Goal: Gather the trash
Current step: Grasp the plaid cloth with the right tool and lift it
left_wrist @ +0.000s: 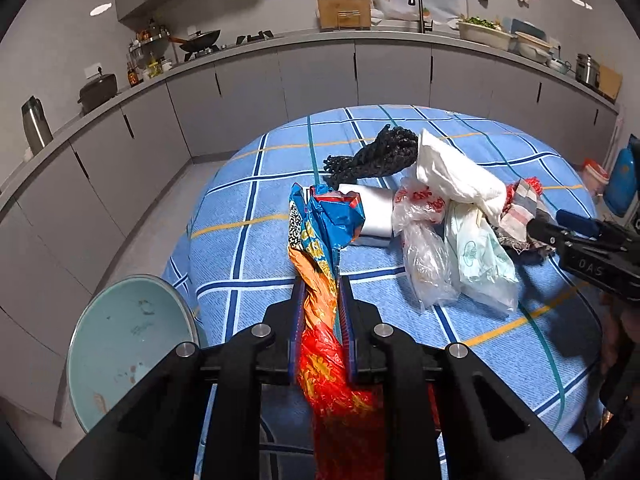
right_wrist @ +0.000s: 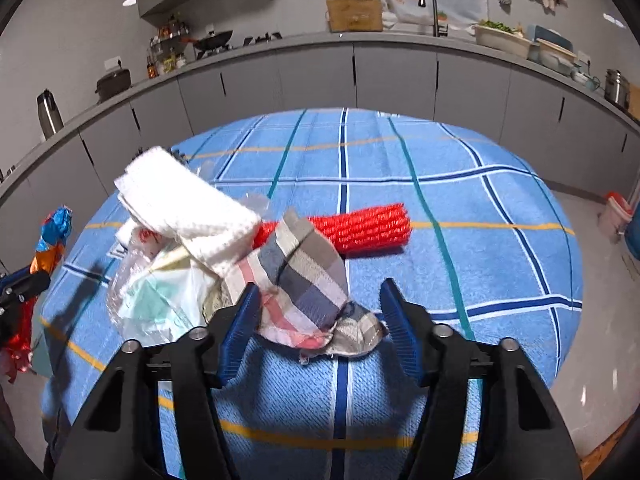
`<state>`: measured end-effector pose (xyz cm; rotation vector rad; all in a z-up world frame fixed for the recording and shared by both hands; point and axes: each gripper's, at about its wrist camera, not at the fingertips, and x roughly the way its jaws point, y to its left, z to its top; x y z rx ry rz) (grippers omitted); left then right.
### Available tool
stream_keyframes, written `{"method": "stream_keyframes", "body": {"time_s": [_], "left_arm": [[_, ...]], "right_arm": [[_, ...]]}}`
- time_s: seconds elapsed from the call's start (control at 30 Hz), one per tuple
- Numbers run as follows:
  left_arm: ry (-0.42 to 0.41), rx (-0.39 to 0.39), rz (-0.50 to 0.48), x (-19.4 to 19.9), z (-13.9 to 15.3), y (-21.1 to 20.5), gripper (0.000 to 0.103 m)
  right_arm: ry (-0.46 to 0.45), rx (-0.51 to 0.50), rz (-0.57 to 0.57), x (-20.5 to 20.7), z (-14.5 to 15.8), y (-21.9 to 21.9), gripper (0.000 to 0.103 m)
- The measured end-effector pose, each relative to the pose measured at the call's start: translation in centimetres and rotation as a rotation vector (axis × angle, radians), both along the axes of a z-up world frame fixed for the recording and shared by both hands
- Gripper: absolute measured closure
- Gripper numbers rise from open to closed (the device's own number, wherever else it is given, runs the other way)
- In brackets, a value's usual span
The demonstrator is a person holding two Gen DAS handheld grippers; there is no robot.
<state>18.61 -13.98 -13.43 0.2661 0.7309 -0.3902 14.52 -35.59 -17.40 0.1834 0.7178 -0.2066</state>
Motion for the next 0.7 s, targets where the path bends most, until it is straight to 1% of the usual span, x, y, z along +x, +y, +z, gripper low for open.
{"method": "stream_keyframes", "body": {"time_s": [0.03,0.07,0.13,0.3,0.7], "left_arm": [[0.000,-0.002,0.001,0.0,0.0,0.1,0.086],[0.001,-0.005,0.000,0.1,0.0,0.1,0.086],[-0.003,-0.009,-0.002,0.0,0.2,0.3,0.086],[-0.015,-0.023,0.003,-0.4,0.8,0.9,0.086],[-0.082,-0.048,0.053,-1.4,3.1,3.5,0.086]], "right_arm": [[0.009,0.011,0.011,0.0,-0.1,0.0,0.074],[0.019,0.020,0.015,0.0,-0.3,0.0,0.083],[0.022,0.034,0.029,-0.2,-0.4,0.1,0.096],[-0.010,0.018,0.019,-1.6,0.5,0.7,0.098],[-0.136,-0.037,-0.016,-4.3,5.2,2.1,0.099]]}}
